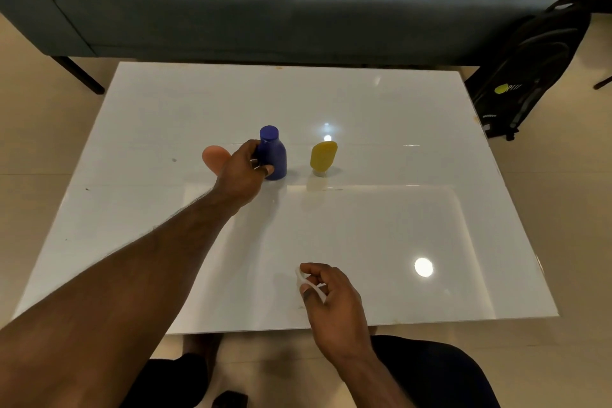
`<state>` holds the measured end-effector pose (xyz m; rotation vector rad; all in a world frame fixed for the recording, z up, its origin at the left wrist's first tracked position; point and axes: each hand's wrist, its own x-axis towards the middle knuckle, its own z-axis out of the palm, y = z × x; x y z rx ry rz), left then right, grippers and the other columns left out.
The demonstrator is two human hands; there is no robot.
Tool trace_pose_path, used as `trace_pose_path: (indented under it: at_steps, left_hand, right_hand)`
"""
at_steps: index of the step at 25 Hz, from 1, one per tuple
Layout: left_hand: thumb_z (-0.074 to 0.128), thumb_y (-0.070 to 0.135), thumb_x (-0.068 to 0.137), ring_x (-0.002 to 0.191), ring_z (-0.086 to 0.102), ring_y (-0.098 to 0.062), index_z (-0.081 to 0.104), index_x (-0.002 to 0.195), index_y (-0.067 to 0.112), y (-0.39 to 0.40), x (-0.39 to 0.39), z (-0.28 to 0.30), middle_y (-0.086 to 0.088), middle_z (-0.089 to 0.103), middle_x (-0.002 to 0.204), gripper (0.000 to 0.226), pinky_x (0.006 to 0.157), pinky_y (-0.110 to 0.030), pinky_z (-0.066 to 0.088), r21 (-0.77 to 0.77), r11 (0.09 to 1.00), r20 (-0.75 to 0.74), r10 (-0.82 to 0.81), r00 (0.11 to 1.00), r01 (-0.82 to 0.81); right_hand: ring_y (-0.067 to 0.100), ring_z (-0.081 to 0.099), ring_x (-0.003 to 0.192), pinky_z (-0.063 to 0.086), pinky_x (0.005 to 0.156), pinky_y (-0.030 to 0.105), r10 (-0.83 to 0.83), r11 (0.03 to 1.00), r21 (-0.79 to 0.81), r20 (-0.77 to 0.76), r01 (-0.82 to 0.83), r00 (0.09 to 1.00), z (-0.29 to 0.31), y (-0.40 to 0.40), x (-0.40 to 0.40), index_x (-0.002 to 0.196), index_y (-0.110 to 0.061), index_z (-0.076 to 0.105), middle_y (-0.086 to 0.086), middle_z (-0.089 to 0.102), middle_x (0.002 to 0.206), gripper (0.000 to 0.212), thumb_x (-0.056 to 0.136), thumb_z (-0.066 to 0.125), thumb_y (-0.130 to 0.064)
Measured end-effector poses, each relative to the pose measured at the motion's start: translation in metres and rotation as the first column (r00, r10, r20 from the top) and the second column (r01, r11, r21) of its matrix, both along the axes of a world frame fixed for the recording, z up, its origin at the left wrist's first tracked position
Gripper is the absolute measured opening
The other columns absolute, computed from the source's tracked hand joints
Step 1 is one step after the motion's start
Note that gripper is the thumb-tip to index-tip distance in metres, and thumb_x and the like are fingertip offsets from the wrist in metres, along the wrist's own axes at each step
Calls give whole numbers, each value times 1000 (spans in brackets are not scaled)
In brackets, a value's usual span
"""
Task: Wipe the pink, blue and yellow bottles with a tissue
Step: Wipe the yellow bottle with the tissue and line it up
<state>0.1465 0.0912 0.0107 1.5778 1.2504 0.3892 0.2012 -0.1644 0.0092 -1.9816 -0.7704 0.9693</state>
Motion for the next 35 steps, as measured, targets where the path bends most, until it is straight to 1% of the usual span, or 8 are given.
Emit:
trace_pose_path:
  at_steps: [5,9,14,17,20,24,31,35]
  left_hand:
    - [74,6,90,138,49,-32,35,151,15,-9,-9,-3,-9,44,156,74,113,-50,43,-86,994,-18,67,998,-68]
    - [66,15,96,113,63,-26,52,129,13,-59,-23,-3,-6,64,123,36,99,-34,50,74,969,-94,242,966,-236]
    - [62,18,99,111,62,-17,57,129,15,-94,3,4,-2,66,127,30,96,-25,48,159,986,-122,63,991,-43]
    - [66,12,96,118,54,-9,53,139,17,-88,33,19,1,58,140,44,95,-21,46,276,961,-7,-14,1000,15]
    - [67,4,93,134,48,-18,46,144,11,-76,63,25,-4,49,150,56,109,-24,40,412,909,38,-82,996,59]
    - [64,4,94,144,40,-20,33,154,11,-59,87,22,-5,41,158,67,104,-13,26,274,960,-42,-39,998,49]
    - [55,25,102,124,58,-20,58,136,10,-48,92,11,-4,64,135,37,102,-22,40,258,966,17,21,1000,-24]
    - [49,22,105,106,63,-18,66,122,10,-41,89,8,-1,70,116,28,85,-18,39,301,953,-45,-14,999,28]
  right_hand:
    - [-12,49,102,47,85,12,-3,1000,5,-23,3,1000,3,0,1,112,-35,62,-23,57,107,28,92,59,-16]
    - [-11,51,101,47,86,12,6,1000,-2,7,-6,1000,2,1,1,114,-35,62,-24,56,108,28,92,60,-17]
    - [1,56,101,49,91,18,1,999,-55,52,2,999,1,2,-2,117,-34,60,-21,55,113,25,93,61,-24]
    - [-1,55,97,45,86,10,-6,997,-73,66,11,998,2,2,-1,116,-36,60,-25,53,109,25,93,61,-27]
    - [-5,55,93,37,78,0,-10,997,-77,52,14,999,2,2,-1,114,-38,59,-28,52,108,24,93,61,-29]
    - [-6,54,96,35,75,-3,8,997,-76,14,-7,1000,4,0,2,115,-38,58,-28,52,109,24,94,59,-27]
    - [-1,56,104,44,90,10,-5,999,-41,-15,4,1000,4,-1,7,115,-36,60,-21,57,114,24,95,58,-23]
    - [0,56,105,47,94,16,-11,999,-31,-19,10,1000,5,-2,8,115,-33,61,-18,58,115,24,94,58,-21]
